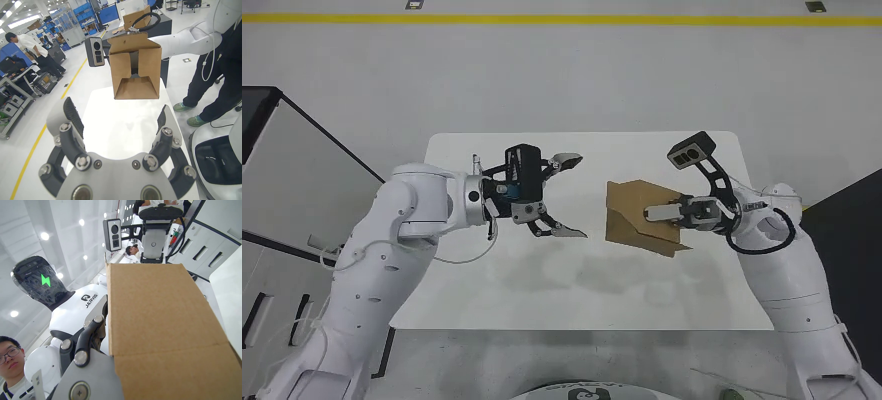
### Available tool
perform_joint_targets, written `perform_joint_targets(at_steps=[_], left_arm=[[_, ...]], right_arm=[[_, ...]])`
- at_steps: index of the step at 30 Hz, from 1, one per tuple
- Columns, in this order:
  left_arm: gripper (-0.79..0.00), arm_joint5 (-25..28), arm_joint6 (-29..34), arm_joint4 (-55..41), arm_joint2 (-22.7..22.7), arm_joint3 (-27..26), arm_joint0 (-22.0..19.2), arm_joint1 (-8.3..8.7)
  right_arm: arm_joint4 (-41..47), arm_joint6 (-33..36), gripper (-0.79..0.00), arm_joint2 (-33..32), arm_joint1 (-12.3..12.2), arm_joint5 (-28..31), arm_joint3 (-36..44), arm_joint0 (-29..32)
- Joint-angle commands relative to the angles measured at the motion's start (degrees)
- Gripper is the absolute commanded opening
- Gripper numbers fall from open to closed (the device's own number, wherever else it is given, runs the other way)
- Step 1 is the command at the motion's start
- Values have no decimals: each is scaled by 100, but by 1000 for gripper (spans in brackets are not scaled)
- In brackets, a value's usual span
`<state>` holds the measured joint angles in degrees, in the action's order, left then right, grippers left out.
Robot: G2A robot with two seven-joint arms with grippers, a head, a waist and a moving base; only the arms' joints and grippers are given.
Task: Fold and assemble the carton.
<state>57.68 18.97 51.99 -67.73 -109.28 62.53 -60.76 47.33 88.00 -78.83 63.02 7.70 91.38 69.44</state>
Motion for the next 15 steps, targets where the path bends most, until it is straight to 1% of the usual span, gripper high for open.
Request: perform_joint_targets(at_steps=[1, 3, 7, 11, 15], left_arm=[[0, -12, -69, 130, 2, -4, 8, -2], [0, -12, -69, 130, 2, -4, 8, -2], [0, -288, -276, 58, 97, -81, 107, -23], [0, -290, -210, 40, 251, -75, 29, -34], [0, -300, -157, 93, 251, -71, 9, -32]], right_arm=[[-5, 0, -785, -4, -2, 4, -7, -1], [-5, 0, -785, -4, -2, 4, -7, -1], [-202, -222, -785, 13, -11, 5, 164, 55], [-320, -220, -785, -6, -32, 9, 220, 20], [-442, -231, -785, -29, -43, 38, 217, -16]])
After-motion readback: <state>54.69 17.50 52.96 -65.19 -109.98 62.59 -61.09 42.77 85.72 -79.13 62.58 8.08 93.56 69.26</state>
